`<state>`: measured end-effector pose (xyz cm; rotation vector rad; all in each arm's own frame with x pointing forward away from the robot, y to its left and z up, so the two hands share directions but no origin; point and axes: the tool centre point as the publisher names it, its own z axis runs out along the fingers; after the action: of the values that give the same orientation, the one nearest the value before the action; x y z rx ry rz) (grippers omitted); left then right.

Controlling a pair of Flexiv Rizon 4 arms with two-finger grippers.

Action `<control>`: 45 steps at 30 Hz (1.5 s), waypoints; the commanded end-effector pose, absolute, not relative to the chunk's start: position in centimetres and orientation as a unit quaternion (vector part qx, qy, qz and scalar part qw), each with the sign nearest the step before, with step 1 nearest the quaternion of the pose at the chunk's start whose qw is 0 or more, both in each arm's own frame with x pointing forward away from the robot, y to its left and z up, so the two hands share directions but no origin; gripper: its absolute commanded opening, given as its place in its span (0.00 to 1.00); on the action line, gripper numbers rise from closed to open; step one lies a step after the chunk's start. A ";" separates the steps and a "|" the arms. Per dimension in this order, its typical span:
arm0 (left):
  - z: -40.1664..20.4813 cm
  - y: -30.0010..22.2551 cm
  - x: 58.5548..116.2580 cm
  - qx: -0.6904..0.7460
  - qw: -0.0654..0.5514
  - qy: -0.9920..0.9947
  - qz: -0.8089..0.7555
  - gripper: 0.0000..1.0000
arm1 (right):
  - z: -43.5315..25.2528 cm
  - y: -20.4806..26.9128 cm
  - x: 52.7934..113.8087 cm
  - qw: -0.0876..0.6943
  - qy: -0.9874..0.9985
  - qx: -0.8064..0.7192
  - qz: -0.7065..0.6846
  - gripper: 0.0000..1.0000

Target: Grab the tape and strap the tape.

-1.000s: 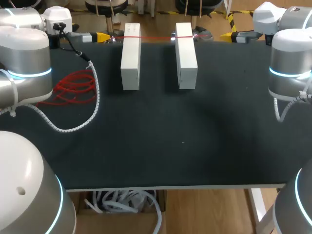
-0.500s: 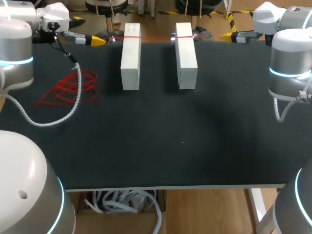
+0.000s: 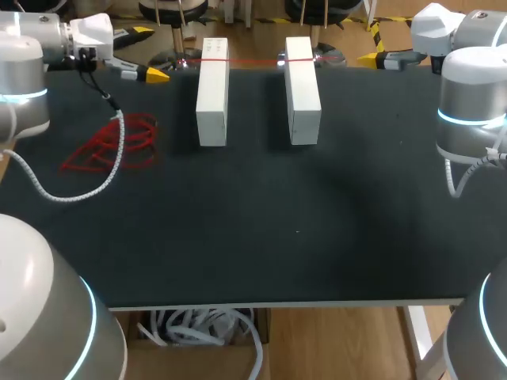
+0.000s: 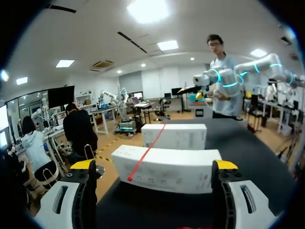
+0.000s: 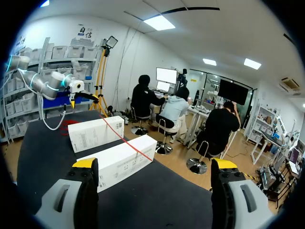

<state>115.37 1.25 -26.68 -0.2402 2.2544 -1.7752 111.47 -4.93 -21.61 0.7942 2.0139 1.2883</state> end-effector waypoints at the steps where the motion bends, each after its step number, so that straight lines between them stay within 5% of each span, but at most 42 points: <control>1: -26.8 1.4 115.7 -0.071 0.116 0.778 -0.614 1.00 | -21.6 -5.0 111.4 0.306 0.761 0.300 0.487 1.00; 23: -30.3 1.6 121.0 -0.018 0.073 0.747 -0.660 1.00 | -21.6 -5.0 111.4 0.306 0.761 0.300 0.487 1.00; 26: -31.0 1.6 121.6 -0.016 0.060 0.743 -0.666 0.93 | -21.6 -5.0 111.4 0.306 0.761 0.300 0.487 1.00; 28: -31.5 1.5 121.8 -0.018 0.054 0.739 -0.671 0.74 | -21.6 -5.0 111.4 0.306 0.761 0.300 0.487 1.00; 33: -32.4 1.4 122.5 -0.017 0.045 0.732 -0.680 0.67 | -21.6 -5.0 111.4 0.306 0.761 0.300 0.487 1.00; 35: -32.7 1.3 122.8 -0.016 0.040 0.730 -0.682 0.54 | -21.6 -5.0 111.4 0.306 0.761 0.300 0.487 1.00; 37: -33.0 1.2 123.0 -0.014 0.036 0.728 -0.684 0.58 | -21.6 -5.0 111.4 0.306 0.761 0.300 0.487 1.00; 45: -33.5 0.8 123.6 -0.002 0.021 0.729 -0.684 0.38 | -21.6 -5.0 111.4 0.306 0.761 0.300 0.487 1.00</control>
<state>122.55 0.79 -32.89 -0.2314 2.1595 -1.9761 111.47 -4.94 -21.61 0.7942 2.0138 1.2883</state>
